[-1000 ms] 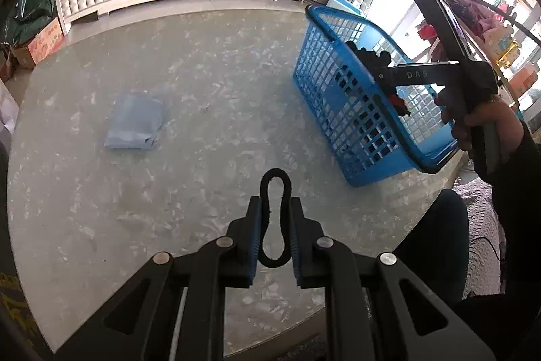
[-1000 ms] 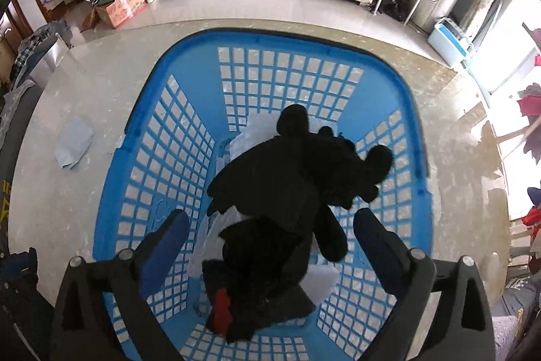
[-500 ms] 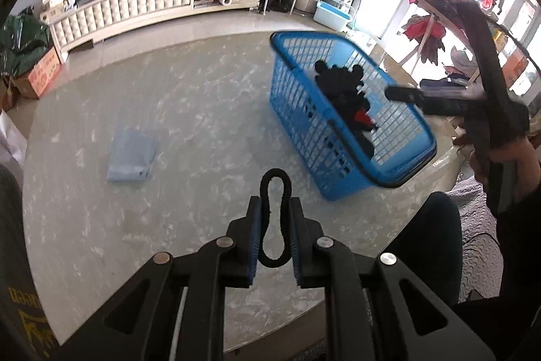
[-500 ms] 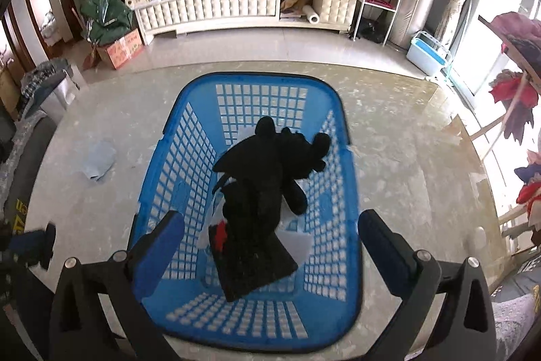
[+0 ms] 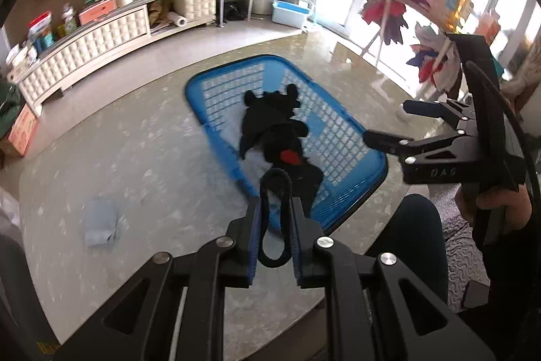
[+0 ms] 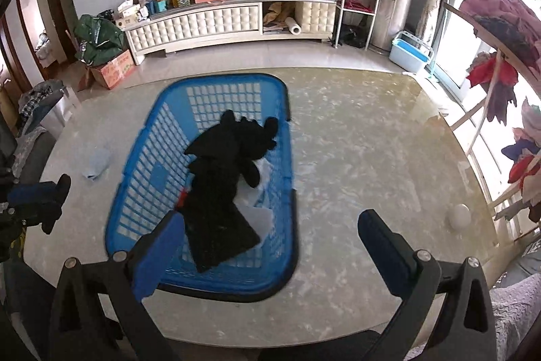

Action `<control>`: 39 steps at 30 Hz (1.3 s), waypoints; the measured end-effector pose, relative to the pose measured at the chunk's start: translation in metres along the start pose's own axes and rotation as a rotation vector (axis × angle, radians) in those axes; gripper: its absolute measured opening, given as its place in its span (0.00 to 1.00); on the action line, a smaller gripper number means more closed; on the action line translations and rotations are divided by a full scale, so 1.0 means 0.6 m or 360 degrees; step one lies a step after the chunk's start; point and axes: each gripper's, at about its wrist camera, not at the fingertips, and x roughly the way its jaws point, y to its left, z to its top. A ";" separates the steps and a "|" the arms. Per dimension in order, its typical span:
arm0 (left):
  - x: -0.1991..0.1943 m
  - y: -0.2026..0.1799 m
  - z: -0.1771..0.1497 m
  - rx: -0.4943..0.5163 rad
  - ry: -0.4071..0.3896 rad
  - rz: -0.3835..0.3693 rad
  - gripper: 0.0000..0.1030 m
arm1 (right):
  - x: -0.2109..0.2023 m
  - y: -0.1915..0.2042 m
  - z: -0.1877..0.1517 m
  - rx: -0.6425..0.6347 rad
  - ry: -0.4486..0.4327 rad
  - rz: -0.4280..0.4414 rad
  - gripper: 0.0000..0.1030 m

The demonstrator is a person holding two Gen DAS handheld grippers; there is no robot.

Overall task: Organize soft objects
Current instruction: 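Carry black rubber ring over basket with left tool, then lower ring into basket and open left tool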

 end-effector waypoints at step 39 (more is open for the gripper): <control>0.196 -0.094 0.049 0.0174 0.0294 -0.0051 0.41 | 0.039 -0.121 -0.038 0.0198 0.0064 0.0131 1.00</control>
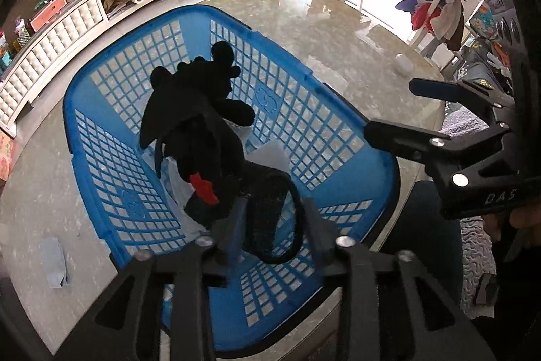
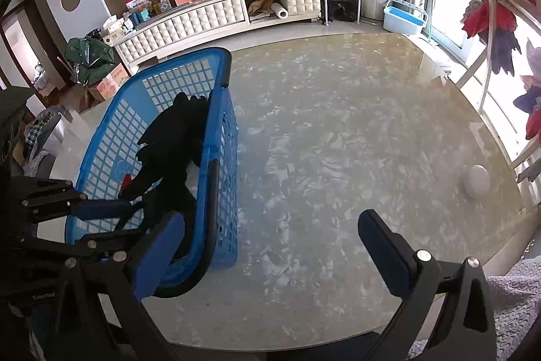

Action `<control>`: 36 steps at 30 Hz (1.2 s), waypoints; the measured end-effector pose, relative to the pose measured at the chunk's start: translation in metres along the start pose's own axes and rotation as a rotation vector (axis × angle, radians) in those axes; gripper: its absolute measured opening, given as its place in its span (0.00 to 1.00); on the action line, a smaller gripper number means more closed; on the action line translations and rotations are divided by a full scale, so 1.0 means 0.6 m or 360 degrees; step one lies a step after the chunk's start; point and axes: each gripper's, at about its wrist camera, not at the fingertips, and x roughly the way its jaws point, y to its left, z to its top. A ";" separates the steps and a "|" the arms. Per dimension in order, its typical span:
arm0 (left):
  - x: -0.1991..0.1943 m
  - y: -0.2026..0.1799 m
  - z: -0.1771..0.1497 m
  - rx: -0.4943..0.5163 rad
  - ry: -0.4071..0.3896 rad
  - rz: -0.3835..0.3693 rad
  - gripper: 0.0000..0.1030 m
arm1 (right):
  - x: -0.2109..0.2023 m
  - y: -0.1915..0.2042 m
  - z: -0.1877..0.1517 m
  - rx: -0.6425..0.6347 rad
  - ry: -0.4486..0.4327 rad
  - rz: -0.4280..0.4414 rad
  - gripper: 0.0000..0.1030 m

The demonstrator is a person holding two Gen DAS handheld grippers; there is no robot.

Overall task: Organize soft objects
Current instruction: 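Lower ring into basket and open left tool, then withdraw both tools and reach right tool toward light blue cloth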

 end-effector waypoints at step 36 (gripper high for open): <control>-0.202 0.162 -0.139 -0.0359 -0.0331 0.0342 0.86 | -0.037 0.220 0.012 -0.0291 -0.0012 0.0117 1.00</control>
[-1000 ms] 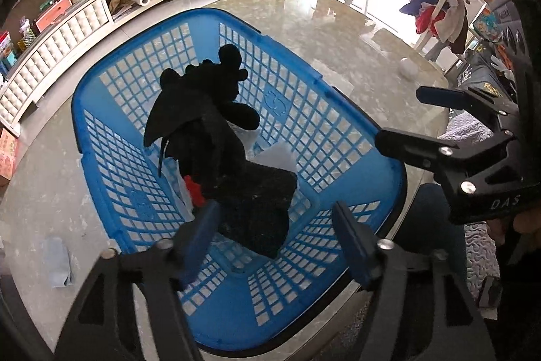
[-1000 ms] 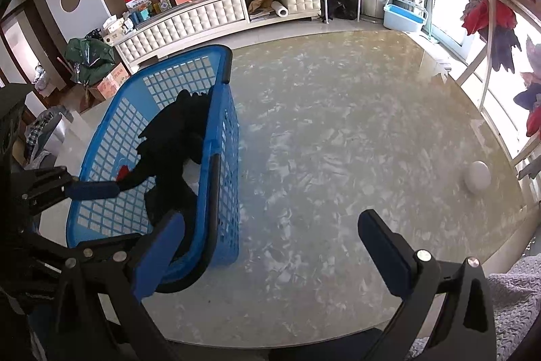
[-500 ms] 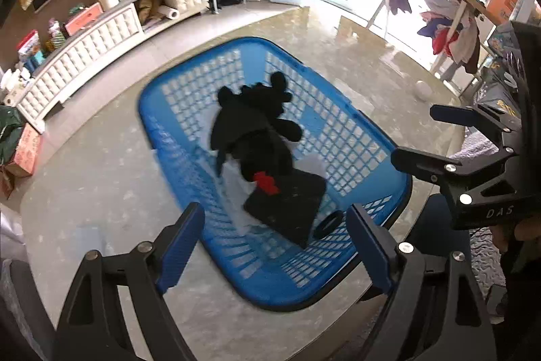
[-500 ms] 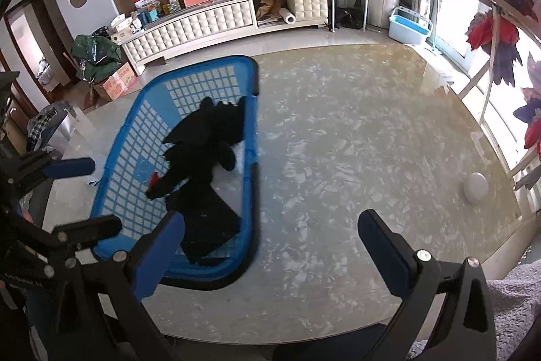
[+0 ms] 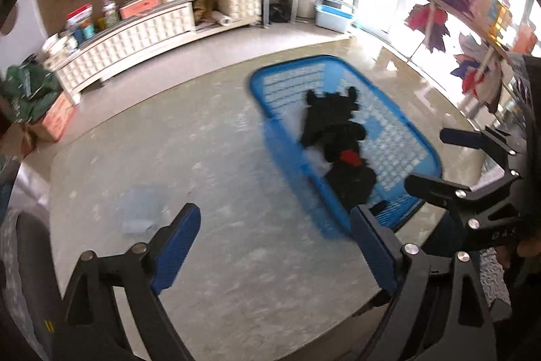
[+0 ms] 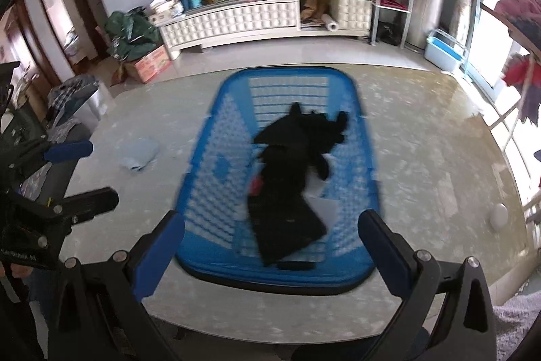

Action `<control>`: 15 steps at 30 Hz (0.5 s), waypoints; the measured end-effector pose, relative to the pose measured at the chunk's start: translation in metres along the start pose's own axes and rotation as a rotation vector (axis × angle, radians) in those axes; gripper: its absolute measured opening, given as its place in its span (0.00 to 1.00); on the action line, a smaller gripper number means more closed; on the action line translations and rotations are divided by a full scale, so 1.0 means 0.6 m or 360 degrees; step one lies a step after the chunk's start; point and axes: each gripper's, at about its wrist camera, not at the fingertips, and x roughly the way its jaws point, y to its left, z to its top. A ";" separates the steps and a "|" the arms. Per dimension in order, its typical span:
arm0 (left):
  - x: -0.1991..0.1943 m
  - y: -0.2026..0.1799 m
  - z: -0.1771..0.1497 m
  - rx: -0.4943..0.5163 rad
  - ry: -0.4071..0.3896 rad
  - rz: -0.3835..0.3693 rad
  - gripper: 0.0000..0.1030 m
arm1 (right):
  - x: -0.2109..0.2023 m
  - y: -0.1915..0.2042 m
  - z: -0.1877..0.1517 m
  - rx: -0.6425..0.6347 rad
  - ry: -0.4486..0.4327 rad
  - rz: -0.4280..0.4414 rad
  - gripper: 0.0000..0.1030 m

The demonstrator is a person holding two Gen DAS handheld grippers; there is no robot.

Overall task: Organize soft objects
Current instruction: 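Withdraw both tools and reach right tool toward light blue cloth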

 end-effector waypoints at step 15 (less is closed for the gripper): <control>-0.058 0.174 -0.106 -0.0293 -0.0042 0.0099 1.00 | 0.081 0.181 0.043 -0.0249 0.0092 0.0153 1.00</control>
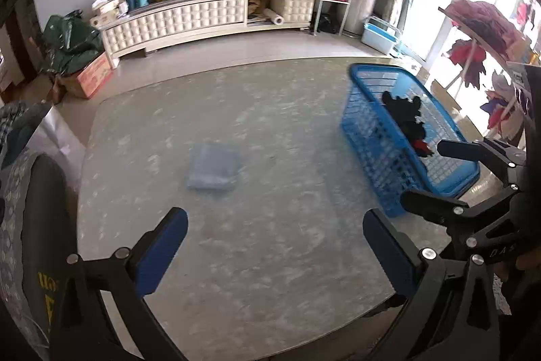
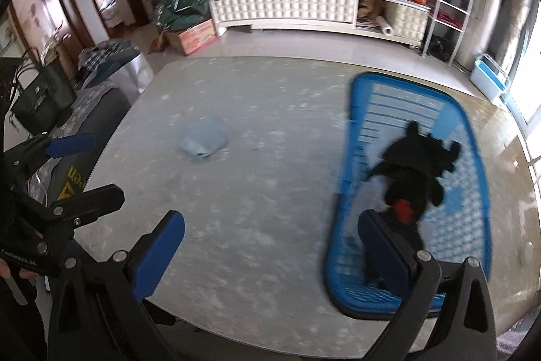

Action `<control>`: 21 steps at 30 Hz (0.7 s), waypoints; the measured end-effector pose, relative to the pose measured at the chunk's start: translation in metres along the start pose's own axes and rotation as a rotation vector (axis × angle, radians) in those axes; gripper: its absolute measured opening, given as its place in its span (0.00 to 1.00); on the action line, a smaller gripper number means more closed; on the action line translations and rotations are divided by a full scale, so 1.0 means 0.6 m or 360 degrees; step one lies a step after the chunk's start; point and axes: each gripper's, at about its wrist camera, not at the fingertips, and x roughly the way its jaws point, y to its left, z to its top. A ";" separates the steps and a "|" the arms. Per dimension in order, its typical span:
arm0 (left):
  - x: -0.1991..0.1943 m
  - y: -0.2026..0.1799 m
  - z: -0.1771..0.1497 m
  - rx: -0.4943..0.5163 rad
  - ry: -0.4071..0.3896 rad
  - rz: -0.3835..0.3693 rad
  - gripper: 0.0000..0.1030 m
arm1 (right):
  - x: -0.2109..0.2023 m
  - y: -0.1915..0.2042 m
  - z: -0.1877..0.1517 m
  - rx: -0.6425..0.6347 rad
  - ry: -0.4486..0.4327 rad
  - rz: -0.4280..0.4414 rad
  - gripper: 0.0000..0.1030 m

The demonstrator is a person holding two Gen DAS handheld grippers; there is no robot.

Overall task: Organize soft objects
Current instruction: 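Withdraw both tools and reach right tool toward light blue cloth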

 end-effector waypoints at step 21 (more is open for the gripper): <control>0.047 0.182 -0.041 -0.0208 0.0084 0.0105 1.00 | 0.136 0.122 0.080 -0.0202 0.0115 0.0079 1.00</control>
